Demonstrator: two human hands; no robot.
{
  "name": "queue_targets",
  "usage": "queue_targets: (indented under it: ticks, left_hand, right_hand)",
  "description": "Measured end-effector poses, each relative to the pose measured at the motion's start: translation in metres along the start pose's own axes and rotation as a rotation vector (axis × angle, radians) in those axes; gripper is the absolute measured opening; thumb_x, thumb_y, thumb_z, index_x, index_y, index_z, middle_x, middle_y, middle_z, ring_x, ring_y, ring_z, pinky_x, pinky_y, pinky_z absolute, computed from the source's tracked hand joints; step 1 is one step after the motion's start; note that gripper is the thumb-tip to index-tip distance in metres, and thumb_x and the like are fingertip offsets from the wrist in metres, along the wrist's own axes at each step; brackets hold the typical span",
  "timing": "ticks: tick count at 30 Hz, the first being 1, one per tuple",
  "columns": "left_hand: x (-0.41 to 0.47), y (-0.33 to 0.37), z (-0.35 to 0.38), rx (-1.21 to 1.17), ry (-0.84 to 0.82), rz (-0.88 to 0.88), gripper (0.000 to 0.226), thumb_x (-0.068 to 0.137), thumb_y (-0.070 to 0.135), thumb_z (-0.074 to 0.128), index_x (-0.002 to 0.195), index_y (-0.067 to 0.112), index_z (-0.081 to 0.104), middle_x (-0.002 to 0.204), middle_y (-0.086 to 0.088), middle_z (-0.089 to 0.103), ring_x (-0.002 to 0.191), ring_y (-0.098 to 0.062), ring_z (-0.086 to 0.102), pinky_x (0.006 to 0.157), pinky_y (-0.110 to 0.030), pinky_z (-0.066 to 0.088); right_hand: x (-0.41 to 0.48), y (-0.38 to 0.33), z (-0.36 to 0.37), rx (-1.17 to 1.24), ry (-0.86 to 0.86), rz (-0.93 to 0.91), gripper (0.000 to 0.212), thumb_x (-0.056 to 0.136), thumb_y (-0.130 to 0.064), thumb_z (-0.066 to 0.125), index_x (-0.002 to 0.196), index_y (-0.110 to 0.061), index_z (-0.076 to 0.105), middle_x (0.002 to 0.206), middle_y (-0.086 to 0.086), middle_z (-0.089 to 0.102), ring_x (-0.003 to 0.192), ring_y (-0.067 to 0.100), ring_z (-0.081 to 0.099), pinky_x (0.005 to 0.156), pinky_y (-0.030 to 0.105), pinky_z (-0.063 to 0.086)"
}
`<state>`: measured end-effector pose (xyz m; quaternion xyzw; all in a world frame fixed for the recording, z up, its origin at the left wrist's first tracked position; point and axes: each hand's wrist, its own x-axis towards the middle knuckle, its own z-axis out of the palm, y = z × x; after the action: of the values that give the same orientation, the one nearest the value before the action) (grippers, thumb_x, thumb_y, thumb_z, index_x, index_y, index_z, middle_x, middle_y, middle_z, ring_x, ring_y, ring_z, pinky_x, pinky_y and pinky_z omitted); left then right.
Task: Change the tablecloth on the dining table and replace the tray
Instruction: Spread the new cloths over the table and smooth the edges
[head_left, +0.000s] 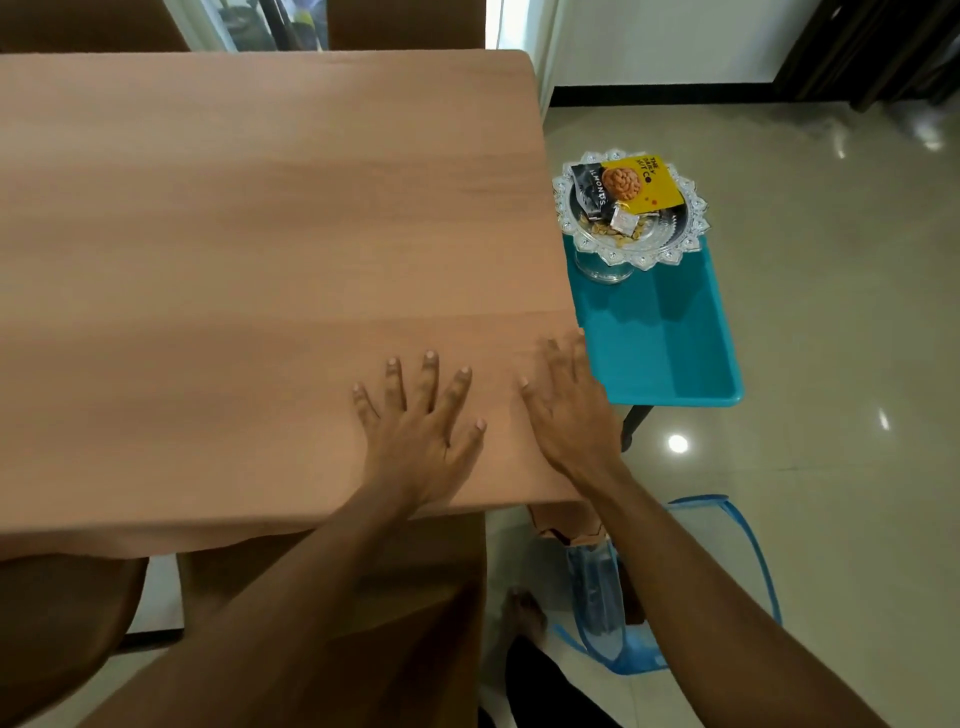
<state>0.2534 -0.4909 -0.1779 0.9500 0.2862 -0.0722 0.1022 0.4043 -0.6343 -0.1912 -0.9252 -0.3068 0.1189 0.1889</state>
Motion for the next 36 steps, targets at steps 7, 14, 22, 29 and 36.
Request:
queue_targets:
  ticks: [7, 14, 22, 29, 36]
  left_hand:
    - [0.003, 0.023, 0.001, -0.021, -0.014, 0.013, 0.071, 0.092, 0.074, 0.008, 0.154, 0.046, -0.009, 0.165, 0.003, -0.019, 0.148, -0.037, -0.025, 0.109, -0.072, -0.011]
    - [0.009, 0.019, -0.006, -0.114, -0.026, 0.065, 0.072, 0.093, 0.076, 0.011, 0.155, 0.045, -0.009, 0.164, 0.003, -0.023, 0.148, -0.029, -0.028, 0.111, -0.07, -0.016]
    - [0.041, -0.021, -0.009, -0.061, 0.052, -0.057, 0.066, 0.097, 0.07, 0.012, 0.156, 0.045, -0.005, 0.166, 0.003, -0.015, 0.151, -0.029, -0.019, 0.112, -0.072, -0.007]
    - [0.035, 0.001, -0.004, -0.041, 0.045, -0.06, 0.07, 0.093, 0.073, 0.008, 0.155, 0.044, -0.009, 0.165, 0.003, -0.02, 0.15, -0.03, -0.021, 0.112, -0.071, -0.008]
    - [0.035, 0.02, -0.001, -0.065, 0.03, -0.082, 0.071, 0.093, 0.072, 0.012, 0.156, 0.043, -0.006, 0.165, 0.003, -0.017, 0.15, -0.03, -0.021, 0.11, -0.07, -0.013]
  right_hand:
    - [-0.003, 0.021, -0.009, 0.163, -0.072, 0.176, 0.065, 0.101, -0.068, 0.023, 0.158, -0.046, 0.001, 0.164, 0.003, 0.03, 0.138, 0.034, 0.045, 0.109, 0.054, 0.039]
    - [-0.007, -0.005, -0.009, 0.012, 0.163, 0.19, 0.064, 0.102, -0.061, 0.026, 0.158, -0.03, 0.019, 0.156, 0.01, 0.038, 0.133, 0.034, 0.044, 0.105, 0.054, 0.04]
    - [0.001, -0.023, 0.018, -0.15, 0.068, -0.027, 0.068, 0.1, -0.067, 0.025, 0.158, -0.033, 0.019, 0.169, 0.003, 0.013, 0.155, 0.029, 0.013, 0.118, 0.066, 0.017]
    - [-0.019, 0.0, 0.01, -0.092, 0.027, 0.086, 0.068, 0.1, -0.067, 0.023, 0.16, -0.039, 0.011, 0.171, -0.002, 0.005, 0.155, 0.031, 0.013, 0.115, 0.06, 0.032]
    - [-0.023, 0.01, 0.001, -0.005, -0.008, 0.2, 0.072, 0.092, -0.073, 0.012, 0.158, -0.045, 0.005, 0.17, 0.003, 0.013, 0.153, 0.032, 0.017, 0.113, 0.064, 0.032]
